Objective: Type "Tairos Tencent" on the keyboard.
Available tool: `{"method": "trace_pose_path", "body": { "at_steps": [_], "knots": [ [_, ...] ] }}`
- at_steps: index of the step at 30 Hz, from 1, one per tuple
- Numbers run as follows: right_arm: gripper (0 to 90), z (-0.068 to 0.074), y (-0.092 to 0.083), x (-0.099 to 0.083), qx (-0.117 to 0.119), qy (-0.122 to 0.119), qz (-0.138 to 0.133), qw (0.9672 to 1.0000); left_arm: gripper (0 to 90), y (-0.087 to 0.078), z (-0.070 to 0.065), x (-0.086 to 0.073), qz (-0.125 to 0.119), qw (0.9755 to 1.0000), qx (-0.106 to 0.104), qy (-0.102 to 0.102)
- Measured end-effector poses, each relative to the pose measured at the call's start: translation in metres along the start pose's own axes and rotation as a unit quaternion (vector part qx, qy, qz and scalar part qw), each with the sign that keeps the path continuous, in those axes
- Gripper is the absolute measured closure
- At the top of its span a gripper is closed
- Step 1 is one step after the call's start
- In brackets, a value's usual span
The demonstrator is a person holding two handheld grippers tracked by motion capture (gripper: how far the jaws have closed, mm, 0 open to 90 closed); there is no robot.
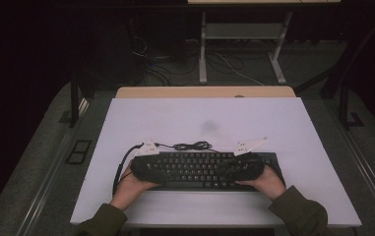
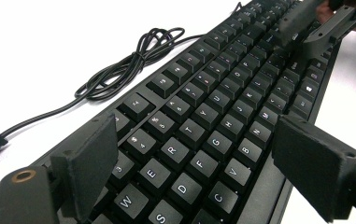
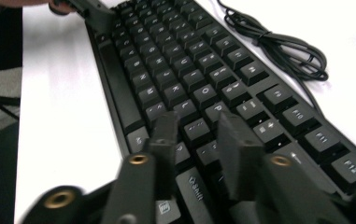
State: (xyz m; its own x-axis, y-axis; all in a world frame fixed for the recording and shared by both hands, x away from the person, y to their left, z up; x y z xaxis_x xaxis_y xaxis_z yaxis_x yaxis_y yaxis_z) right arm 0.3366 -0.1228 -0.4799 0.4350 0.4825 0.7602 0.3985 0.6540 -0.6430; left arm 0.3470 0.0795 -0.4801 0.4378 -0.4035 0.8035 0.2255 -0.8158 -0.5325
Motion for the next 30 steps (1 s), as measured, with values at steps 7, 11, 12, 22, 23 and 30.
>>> {"method": "trace_pose_path", "body": {
  "at_steps": [7, 11, 12, 22, 23, 30],
  "knots": [
    [41.2, -0.005, 0.003, 0.009, -0.010, 0.018, -0.018, 0.9996, 19.9, -0.002, -0.001, -0.002, 0.002, 1.0000, 0.002, -0.002],
    [33.5, -0.009, 0.004, 0.017, -0.011, 0.033, -0.035, 0.9988, 23.7, -0.003, -0.001, -0.002, 0.003, 1.0000, 0.005, -0.003],
    [31.9, -0.009, 0.004, 0.019, -0.011, 0.035, -0.037, 0.9986, 24.7, -0.004, -0.001, -0.002, 0.002, 1.0000, 0.006, -0.003],
    [22.0, -0.013, 0.012, 0.032, -0.021, 0.047, -0.061, 0.9968, 38.8, -0.010, 0.003, -0.004, 0.004, 0.9999, 0.013, -0.008],
    [21.4, -0.013, 0.013, 0.034, -0.020, 0.047, -0.064, 0.9966, 40.6, -0.010, 0.004, -0.004, 0.006, 0.9999, 0.014, -0.007],
    [19.3, -0.010, 0.021, 0.041, -0.017, 0.044, -0.070, 0.9964, 53.6, -0.014, 0.008, -0.005, 0.008, 0.9997, 0.022, -0.011]
  ]
}}
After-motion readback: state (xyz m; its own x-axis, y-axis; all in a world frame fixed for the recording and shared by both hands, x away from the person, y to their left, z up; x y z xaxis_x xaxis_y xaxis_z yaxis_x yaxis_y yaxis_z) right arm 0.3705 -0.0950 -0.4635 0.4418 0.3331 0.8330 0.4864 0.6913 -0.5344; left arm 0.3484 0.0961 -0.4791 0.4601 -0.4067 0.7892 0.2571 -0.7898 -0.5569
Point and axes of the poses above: each handheld gripper's, and its own axes: y roughly forward along the jaws, x roughly out of its top, z roughly to its left, the point moved 9 cm from there along y, roughly forward along the jaws, and after that the axes turned 11 degrees about -x, right-handed, at the moved point
